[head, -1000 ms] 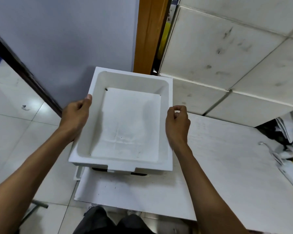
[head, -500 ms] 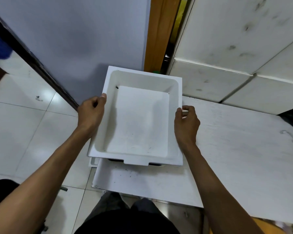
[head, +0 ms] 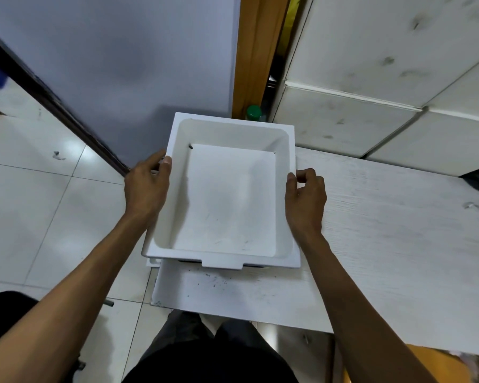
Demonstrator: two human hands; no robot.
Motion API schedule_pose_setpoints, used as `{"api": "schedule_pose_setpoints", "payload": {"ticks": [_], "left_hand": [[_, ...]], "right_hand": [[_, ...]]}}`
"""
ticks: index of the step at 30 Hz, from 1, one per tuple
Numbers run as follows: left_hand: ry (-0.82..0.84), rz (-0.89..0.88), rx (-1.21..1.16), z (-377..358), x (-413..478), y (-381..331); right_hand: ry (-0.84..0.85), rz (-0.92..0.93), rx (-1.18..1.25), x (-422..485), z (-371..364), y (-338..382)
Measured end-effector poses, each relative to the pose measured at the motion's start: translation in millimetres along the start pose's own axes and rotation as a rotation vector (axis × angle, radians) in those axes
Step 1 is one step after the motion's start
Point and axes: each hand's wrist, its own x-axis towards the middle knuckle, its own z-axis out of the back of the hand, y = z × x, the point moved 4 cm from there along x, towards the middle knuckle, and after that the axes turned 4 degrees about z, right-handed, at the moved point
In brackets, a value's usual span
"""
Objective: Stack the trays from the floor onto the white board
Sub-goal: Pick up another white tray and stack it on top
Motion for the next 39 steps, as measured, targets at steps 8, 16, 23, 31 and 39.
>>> {"api": "schedule_pose_setpoints", "payload": {"ticks": [8,16,23,31,39], "left_hand": [[0.003,-0.003,-0.010,-4,1,3],[-0.005,0.029,-0.039,-3,2,6],[0.048,0.047,-0.062,4,-2,7],[0.008,0.126,-0.156,48,-5,40],[-0.042,0.207,-0.201,101,8,73]], "right_hand": [[0.002,0.024,-0.026,2,-7,-5],[0.003,0.018,-0.015,1,-7,-5],[-0.015,0.040,0.006,-7,0,5],[-0.042,0.136,0.089,-30,-4,51],[0.038,0.207,0.182,-62,-50,120]]}}
